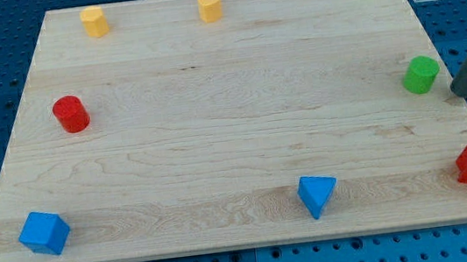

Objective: Drag green circle towards red star

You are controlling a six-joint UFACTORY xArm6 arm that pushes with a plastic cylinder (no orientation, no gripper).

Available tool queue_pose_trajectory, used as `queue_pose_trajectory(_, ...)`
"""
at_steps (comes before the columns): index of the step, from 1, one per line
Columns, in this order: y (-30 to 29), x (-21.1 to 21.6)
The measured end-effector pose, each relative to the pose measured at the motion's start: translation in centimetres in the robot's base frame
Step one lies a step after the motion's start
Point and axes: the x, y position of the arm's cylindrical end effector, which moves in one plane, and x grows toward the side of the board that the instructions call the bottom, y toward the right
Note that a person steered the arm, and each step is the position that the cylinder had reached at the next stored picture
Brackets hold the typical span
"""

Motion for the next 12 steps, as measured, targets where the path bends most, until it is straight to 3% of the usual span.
queue_pose_trajectory(2,-3.3,-6.2)
queue_pose_trajectory(3,-5.4,-4.4)
queue_pose_trajectory(5,-3.6,-0.7)
queue_pose_trajectory(8,-6.4,-1.6)
queue_pose_trajectory(12,-6.1,2.9)
